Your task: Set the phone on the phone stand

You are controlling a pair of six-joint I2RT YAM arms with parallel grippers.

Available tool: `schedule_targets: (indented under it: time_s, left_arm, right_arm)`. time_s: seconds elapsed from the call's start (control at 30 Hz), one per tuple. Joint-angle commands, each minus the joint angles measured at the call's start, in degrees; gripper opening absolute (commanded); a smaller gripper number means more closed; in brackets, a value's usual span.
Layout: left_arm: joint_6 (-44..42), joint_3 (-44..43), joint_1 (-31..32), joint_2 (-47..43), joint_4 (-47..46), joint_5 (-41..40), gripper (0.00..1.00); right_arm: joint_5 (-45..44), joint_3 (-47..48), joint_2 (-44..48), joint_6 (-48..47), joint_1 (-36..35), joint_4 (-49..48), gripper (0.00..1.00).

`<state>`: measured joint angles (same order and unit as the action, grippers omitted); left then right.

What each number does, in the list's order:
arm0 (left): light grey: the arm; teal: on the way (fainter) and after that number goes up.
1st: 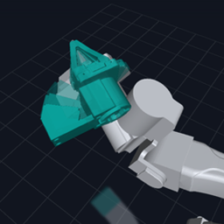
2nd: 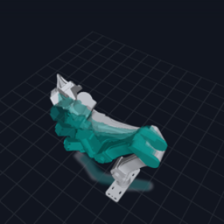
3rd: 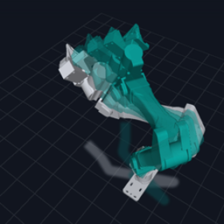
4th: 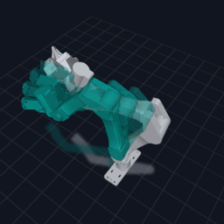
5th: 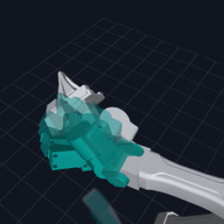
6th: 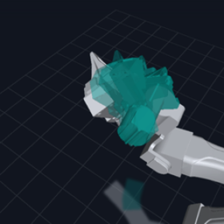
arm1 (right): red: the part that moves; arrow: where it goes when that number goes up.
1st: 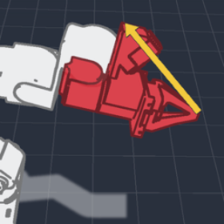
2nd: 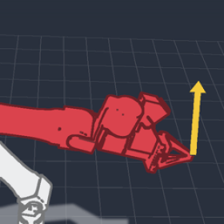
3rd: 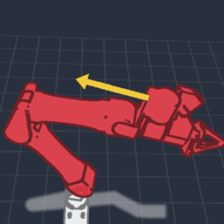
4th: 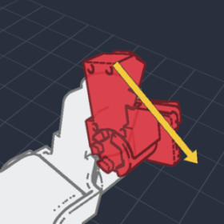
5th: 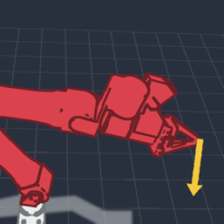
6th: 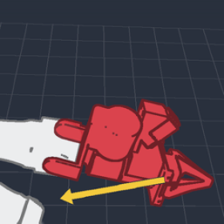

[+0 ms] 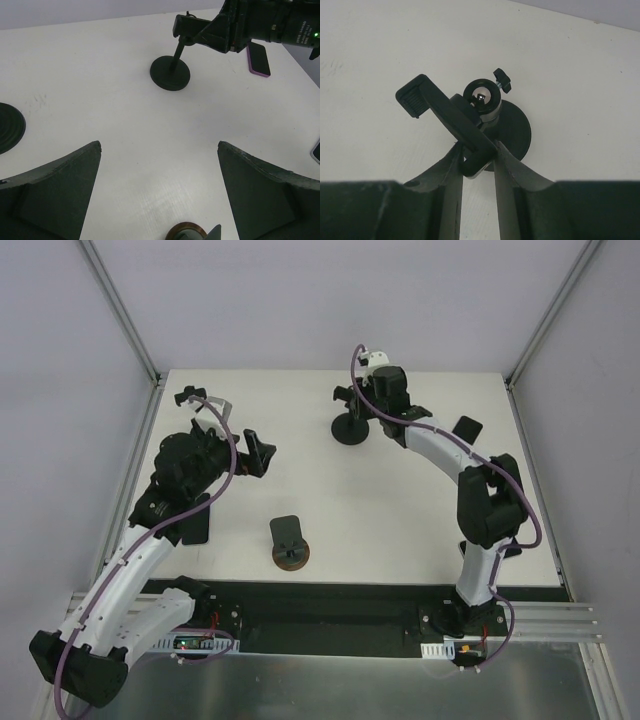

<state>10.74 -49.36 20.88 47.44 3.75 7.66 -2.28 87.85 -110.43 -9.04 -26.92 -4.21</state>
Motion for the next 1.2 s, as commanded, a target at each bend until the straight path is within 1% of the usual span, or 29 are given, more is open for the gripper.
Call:
schedule_targets:
  time_s: [0.0, 0.03, 0.07, 0.1, 0.13, 0.2, 0.3, 0.37, 0.4, 0.53, 0.57, 0.6, 0.67, 0.7, 0.77, 0.8, 0.83, 0.87, 0.93, 1.03, 1.1, 1.17]
  left_arm:
    - [0.6, -2.6, -0.5, 2.5, -0.9, 5.3, 0.99]
    - [1.0, -2.8, -0.5, 2.9, -0.8, 6.6, 0.99]
    - [1.4, -3.0, -0.4, 3.7, -0.8, 8.3, 0.99]
    - [1.6, -3.1, -0.4, 4.1, -0.8, 9.2, 0.99]
    - [2.2, -3.4, -0.5, 4.6, -0.8, 10.0, 0.99]
    - [2.6, -3.8, -0.4, 5.8, -0.8, 12.5, 0.98]
    - [3.8, -4.4, -0.4, 7.5, -0.8, 15.2, 0.98]
    - [4.2, -5.1, -0.4, 8.5, -0.5, 16.8, 0.97]
    - [4.5, -5.3, -0.4, 8.7, -0.4, 18.5, 0.97]
    - [4.2, -5.5, -0.1, 8.9, -0.2, 19.2, 0.98]
    - [4.2, -5.7, -0.1, 9.5, -0.1, 19.0, 0.98]
    - [4.4, -5.9, -0.1, 9.8, 0.5, 18.9, 0.98]
    - [4.9, -6.5, 0.0, 10.5, 1.0, 20.1, 0.98]
    - [5.3, -6.6, 0.0, 10.7, 1.0, 20.7, 0.98]
    - [5.4, -6.9, 0.1, 10.7, 1.2, 21.5, 0.98]
    - [5.3, -6.9, 0.2, 10.5, 1.3, 21.6, 0.98]
    - [5.3, -7.0, 0.1, 10.6, 1.3, 21.3, 0.98]
    - [5.1, -7.1, 0.2, 10.4, 1.4, 21.2, 0.98]
    - [4.7, -7.2, 0.2, 10.4, 1.9, 20.9, 0.98]
    - [4.4, -7.2, 0.1, 9.8, 2.0, 20.2, 0.98]
    - [4.0, -7.1, 0.2, 9.4, 2.2, 19.6, 0.98]
    - [3.8, -7.2, 0.2, 9.3, 2.5, 19.4, 0.98]
  right_arm:
    - [5.5, -6.2, 10.3, -5.2, -0.9, -1.9, 0.01]
    - [9.5, -8.0, 13.0, -7.2, -1.1, -2.9, 0.01]
    - [11.7, -9.9, 14.4, -8.0, -1.3, -3.5, 0.01]
    - [15.7, -13.3, 15.8, -8.9, -1.4, -4.6, 0.01]
    - [17.6, -14.9, 18.3, -10.1, -1.6, -4.9, 0.01]
    - [22.7, -18.0, 20.9, -10.8, -1.7, -5.2, 0.01]
    - [29.3, -21.0, 22.3, -13.5, -1.6, -5.0, 0.01]
    - [31.6, -21.7, 21.8, -17.0, -1.7, -3.7, 0.01]
    - [33.6, -21.2, 21.0, -18.1, -1.6, -1.1, 0.01]
    - [36.4, -19.7, 20.0, -18.8, -1.6, 0.0, 0.01]
    - [36.3, -19.6, 19.8, -18.6, -1.6, -0.3, 0.03]
    - [35.8, -19.3, 19.4, -18.4, -1.6, 0.1, 0.11]
    - [35.6, -17.9, 19.1, -18.4, -1.7, 1.4, 0.15]
    - [35.4, -17.7, 19.4, -18.4, -1.7, 2.2, 0.21]
    - [35.6, -18.2, 20.1, -18.5, -2.0, 2.1, 0.26]
    - [34.5, -18.6, 20.5, -18.4, -2.2, 1.9, 0.31]
    - [33.4, -18.5, 20.7, -18.0, -2.3, 1.9, 0.39]
    - [32.2, -18.5, 20.9, -17.7, -2.4, 1.9, 0.52]
    - [27.4, -18.1, 21.7, -15.1, -2.5, 2.0, 0.57]
    - [19.4, -17.5, 24.0, -11.0, -2.4, 1.7, 0.73]
    - [14.6, -17.5, 26.5, -7.8, -2.4, 1.6, 0.78]
    - [12.4, -18.8, 28.4, -5.8, -2.5, 0.9, 0.85]
